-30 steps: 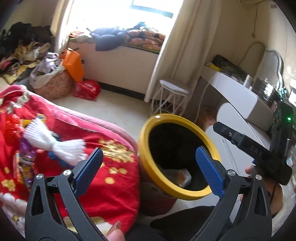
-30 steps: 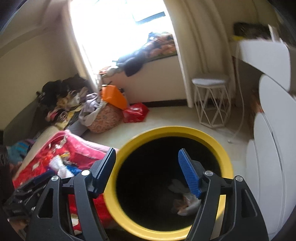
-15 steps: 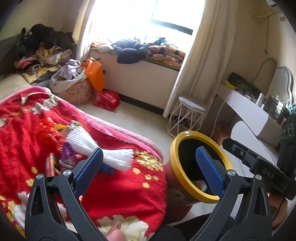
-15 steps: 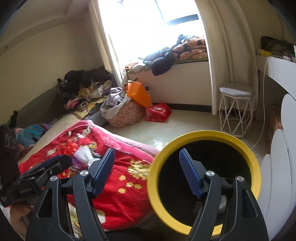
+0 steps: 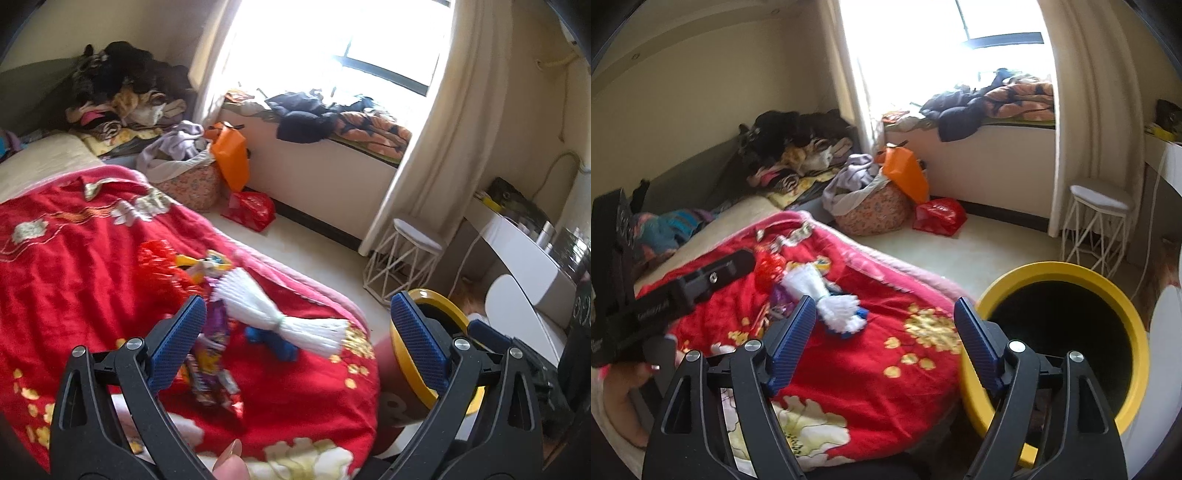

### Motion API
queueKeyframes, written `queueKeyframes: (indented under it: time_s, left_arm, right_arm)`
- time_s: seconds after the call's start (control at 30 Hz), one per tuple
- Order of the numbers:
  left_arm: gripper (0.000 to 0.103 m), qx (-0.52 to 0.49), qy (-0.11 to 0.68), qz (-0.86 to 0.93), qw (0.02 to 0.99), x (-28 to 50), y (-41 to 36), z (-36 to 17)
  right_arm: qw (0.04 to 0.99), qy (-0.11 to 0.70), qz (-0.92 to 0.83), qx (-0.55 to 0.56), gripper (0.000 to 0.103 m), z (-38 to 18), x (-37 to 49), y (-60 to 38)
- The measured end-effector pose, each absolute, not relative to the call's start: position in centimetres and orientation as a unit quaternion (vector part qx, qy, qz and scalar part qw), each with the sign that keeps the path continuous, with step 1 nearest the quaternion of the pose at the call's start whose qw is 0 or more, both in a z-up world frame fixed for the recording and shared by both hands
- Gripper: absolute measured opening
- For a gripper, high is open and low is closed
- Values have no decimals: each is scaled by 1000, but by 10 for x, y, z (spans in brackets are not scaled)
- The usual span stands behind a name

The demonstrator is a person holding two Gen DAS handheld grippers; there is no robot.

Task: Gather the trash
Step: 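Move both open tools back over the trash on the bedspread, then grasp the red crinkled wrapper with the left tool while the right tool grasps a white foam mesh sleeve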

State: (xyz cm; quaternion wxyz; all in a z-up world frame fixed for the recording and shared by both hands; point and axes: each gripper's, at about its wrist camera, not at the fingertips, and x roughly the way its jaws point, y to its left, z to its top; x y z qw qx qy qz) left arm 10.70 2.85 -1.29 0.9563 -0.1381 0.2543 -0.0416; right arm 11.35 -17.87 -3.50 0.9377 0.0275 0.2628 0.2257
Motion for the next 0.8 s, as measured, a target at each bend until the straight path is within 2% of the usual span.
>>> queueKeyframes:
  time_s: [0.33, 0.8]
  left_arm:
    - [92, -168, 263, 14, 950, 111, 86, -26]
    - [92, -200, 311, 56, 927, 157, 149, -56]
  right_arm:
    - [924, 294, 247, 2, 75, -54, 137, -134]
    - [898, 350, 262, 44, 75, -84, 192, -110]
